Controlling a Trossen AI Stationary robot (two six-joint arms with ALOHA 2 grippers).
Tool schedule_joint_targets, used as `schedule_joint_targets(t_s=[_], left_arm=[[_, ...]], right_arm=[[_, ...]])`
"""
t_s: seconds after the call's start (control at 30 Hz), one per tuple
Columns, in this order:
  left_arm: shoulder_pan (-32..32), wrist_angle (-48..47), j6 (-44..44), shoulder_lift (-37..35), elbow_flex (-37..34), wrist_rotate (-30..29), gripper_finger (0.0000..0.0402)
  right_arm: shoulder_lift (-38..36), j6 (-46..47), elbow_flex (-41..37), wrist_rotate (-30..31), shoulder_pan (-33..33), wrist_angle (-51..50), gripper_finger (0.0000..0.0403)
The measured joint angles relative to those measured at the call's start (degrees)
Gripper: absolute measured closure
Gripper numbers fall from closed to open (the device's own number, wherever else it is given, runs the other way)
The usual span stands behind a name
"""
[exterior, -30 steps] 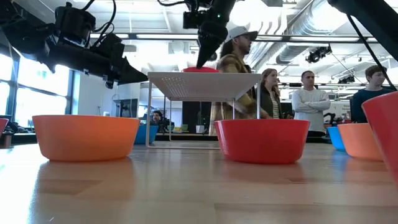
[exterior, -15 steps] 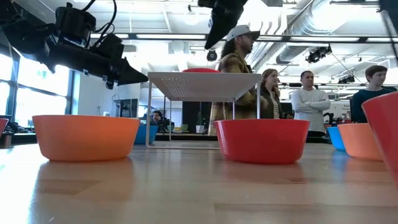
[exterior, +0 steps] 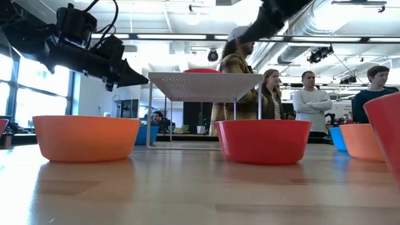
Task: Pick & Place Mini bowls
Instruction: Put the blue bowl on the shelf
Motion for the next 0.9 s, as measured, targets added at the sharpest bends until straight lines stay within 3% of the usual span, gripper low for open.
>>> schedule_joint_targets(t_s=[0.13, 0.3, 0.53, 0.7, 0.9], left_arm=[[0.0, -8.7, 0.2, -2.1, 2.5, -2.0, 0.0401], [0.0, -31.0, 3.2, -4.2, 11.1, -1.2, 0.0401], [0.0, -61.0, 8.3, -4.4, 22.7, 3.2, 0.0401], [0.0, -64.6, 12.4, -2.3, 23.4, 3.2, 0.0401], [0.0, -63.7, 14.1, 1.9, 23.4, 1.4, 0.0393]], right_arm=[[-6.7, 3.6, -9.8, 0.4, 1.4, 7.2, 0.0399], [-13.6, 4.4, -19.0, 0.5, 2.3, 13.3, 0.0401], [-24.1, 4.5, -24.6, 3.2, 4.4, 13.7, 0.0402], [-29.4, 4.5, -27.7, 3.3, 4.6, 13.5, 0.0402], [-30.7, 5.3, -29.8, 3.2, 4.6, 14.0, 0.0401]])
